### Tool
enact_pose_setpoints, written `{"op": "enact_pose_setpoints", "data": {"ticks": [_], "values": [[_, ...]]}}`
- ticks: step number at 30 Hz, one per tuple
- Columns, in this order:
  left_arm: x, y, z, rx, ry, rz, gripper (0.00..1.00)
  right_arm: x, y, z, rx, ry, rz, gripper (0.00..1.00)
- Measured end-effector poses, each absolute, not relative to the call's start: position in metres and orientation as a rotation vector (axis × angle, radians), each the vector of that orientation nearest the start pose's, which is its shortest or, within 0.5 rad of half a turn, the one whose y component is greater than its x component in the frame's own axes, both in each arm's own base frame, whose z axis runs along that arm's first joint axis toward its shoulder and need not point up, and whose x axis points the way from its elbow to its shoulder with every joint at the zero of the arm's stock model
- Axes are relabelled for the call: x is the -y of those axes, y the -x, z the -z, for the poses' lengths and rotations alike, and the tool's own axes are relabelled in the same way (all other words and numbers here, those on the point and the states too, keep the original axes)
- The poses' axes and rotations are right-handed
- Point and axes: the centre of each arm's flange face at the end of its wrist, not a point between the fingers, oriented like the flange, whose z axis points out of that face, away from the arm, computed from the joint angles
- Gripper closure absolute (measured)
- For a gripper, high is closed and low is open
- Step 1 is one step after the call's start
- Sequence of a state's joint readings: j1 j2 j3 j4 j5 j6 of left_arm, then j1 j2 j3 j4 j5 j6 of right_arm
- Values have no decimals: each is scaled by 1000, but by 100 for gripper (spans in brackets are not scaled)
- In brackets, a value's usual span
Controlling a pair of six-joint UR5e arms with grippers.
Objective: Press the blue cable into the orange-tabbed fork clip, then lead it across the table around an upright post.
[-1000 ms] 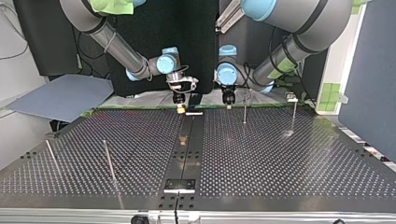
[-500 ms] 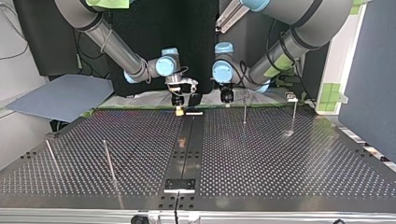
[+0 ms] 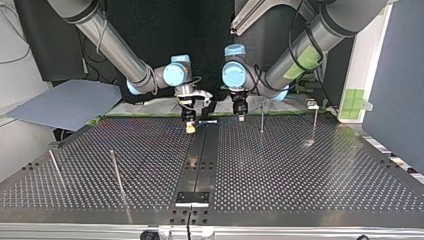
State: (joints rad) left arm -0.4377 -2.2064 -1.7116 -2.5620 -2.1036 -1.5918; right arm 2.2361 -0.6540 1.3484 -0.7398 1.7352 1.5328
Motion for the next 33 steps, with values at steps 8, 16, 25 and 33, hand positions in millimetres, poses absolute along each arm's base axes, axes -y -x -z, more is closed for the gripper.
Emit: {"op": "enact_pose_setpoints", "data": {"ticks": [8, 16, 25, 33], "values": [[340, -497, -141, -1712, 33, -106, 100, 508, -552, -120, 864, -1506, -1589, 100], [345, -492, -163, -1685, 46, -78, 100, 502, -553, -163, 863, -1477, -1600, 100], [348, -488, -204, -1626, 70, -36, 100, 500, -550, -221, 847, -1409, -1653, 100], [346, -489, -248, -1564, 99, -6, 100, 497, -544, -266, 834, -1364, -1679, 100]]}}
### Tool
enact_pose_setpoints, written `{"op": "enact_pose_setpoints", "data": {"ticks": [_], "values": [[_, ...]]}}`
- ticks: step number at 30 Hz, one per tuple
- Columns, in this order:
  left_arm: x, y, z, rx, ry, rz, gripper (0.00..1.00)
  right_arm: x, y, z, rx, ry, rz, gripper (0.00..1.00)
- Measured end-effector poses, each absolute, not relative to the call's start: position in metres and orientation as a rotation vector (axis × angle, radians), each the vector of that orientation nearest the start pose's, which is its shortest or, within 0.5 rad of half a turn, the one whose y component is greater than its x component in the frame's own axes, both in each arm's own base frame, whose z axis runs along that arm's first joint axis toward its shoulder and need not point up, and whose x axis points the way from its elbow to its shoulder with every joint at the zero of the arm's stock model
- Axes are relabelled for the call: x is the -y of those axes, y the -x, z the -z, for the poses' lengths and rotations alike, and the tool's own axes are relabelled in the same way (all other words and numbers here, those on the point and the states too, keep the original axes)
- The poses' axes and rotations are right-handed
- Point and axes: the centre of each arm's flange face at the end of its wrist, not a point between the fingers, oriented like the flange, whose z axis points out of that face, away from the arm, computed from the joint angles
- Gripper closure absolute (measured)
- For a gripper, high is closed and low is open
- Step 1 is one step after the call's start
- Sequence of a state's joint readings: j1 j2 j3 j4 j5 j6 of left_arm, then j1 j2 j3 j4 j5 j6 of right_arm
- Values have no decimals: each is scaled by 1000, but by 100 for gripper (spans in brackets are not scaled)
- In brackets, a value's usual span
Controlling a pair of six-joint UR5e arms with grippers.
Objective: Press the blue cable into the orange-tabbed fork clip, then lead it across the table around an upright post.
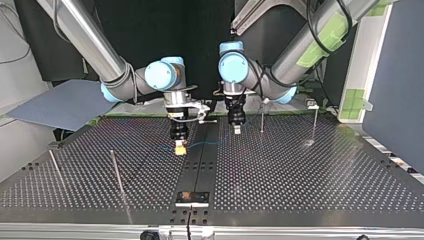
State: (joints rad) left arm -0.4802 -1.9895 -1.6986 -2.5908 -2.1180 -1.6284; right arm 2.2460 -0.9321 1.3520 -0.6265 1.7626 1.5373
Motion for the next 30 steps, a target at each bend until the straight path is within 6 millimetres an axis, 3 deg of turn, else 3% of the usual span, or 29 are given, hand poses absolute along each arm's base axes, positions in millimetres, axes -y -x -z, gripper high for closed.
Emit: {"op": "enact_pose_setpoints", "data": {"ticks": [5, 16, 30], "values": [[349, -490, -281, -1530, 110, 6, 100, 493, -540, -296, 824, -1333, -1699, 100], [358, -502, -322, -1495, 114, 19, 100, 482, -525, -363, 800, -1257, -1742, 100], [369, -515, -367, -1465, 115, 38, 100, 480, -502, -410, 801, -1203, -1750, 100]]}}
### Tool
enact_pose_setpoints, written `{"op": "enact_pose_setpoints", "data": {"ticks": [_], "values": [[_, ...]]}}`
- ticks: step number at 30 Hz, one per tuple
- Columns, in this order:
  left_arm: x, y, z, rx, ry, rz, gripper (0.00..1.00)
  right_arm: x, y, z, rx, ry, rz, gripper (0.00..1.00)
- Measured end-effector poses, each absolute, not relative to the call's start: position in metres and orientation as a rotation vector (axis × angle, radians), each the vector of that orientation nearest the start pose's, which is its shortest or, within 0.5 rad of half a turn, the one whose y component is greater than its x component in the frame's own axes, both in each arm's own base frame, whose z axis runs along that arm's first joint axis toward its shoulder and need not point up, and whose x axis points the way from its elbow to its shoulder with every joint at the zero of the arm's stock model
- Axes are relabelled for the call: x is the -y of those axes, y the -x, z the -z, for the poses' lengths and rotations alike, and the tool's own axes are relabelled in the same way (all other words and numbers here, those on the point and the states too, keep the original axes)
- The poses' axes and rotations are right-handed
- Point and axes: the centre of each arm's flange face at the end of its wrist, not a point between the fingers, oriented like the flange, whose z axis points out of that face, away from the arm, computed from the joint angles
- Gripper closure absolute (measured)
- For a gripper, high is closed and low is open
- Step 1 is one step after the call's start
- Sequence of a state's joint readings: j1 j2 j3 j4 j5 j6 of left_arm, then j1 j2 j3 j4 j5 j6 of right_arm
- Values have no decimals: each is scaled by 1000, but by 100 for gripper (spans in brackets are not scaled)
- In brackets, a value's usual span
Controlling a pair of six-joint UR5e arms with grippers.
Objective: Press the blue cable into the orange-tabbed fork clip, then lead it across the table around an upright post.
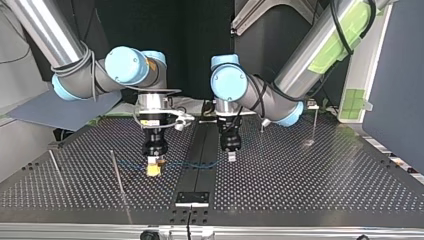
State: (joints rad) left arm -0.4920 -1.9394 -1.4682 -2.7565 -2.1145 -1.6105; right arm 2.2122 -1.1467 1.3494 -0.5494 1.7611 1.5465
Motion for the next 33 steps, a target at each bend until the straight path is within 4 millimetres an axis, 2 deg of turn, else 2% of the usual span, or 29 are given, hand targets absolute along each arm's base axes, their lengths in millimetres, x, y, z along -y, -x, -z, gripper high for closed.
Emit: {"op": "enact_pose_setpoints", "data": {"ticks": [12, 22, 26, 29, 33], "values": [[384, -516, -404, -1452, 71, 30, 100, 491, -476, -424, 826, -1197, -1708, 100], [399, -520, -440, -1408, 37, 88, 100, 502, -444, -455, 843, -1135, -1698, 100], [404, -520, -453, -1400, 28, 104, 100, 508, -430, -461, 858, -1126, -1679, 100], [409, -521, -459, -1394, 20, 116, 100, 513, -420, -464, 870, -1122, -1662, 100], [418, -525, -455, -1411, 3, 119, 100, 520, -406, -467, 885, -1116, -1643, 100]]}}
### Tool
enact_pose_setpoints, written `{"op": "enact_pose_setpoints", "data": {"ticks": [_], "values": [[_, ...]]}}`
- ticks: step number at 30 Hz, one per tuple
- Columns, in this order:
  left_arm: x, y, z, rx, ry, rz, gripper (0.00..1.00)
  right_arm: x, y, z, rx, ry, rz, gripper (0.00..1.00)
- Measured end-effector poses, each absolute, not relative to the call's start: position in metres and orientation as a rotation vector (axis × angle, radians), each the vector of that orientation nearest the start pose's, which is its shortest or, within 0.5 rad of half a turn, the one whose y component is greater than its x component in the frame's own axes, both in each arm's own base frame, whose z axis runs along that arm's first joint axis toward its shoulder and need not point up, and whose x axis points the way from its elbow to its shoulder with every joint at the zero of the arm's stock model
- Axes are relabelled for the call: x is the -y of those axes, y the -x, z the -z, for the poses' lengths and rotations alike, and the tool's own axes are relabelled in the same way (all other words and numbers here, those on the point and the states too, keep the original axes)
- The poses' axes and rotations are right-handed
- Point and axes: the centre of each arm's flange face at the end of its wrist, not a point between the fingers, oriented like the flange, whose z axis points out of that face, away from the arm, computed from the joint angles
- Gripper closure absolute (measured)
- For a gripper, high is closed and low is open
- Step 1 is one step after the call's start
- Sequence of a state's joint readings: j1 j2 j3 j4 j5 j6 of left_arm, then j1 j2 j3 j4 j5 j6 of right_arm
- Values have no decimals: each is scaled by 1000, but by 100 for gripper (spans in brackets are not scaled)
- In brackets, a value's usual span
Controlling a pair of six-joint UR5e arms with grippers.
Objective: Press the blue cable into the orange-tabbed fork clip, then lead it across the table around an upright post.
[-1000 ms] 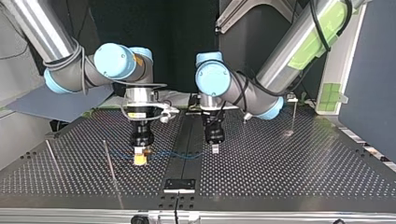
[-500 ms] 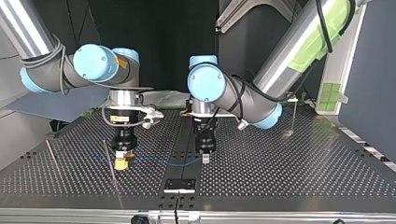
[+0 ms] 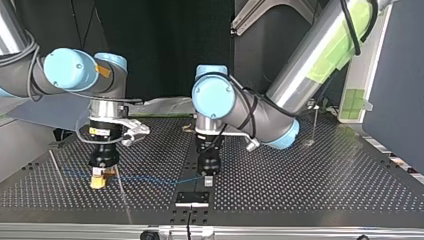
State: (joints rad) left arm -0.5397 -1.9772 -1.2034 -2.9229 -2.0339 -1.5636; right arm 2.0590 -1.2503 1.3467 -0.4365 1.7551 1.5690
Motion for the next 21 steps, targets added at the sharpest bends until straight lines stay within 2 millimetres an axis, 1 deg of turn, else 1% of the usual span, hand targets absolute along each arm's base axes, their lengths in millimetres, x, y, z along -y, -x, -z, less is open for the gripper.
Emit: {"op": "enact_pose_setpoints", "data": {"ticks": [3, 5, 10, 17, 21], "values": [[427, -526, -453, -1427, -12, 122, 100, 524, -396, -470, 891, -1111, -1634, 100], [431, -525, -455, -1429, -18, 128, 100, 527, -388, -474, 894, -1106, -1627, 100], [440, -523, -472, -1406, -16, 148, 100, 534, -371, -480, 901, -1096, -1612, 100], [450, -520, -499, -1361, -8, 183, 100, 545, -353, -479, 916, -1105, -1584, 100], [458, -520, -502, -1358, -17, 199, 100, 550, -343, -479, 922, -1108, -1570, 100]]}}
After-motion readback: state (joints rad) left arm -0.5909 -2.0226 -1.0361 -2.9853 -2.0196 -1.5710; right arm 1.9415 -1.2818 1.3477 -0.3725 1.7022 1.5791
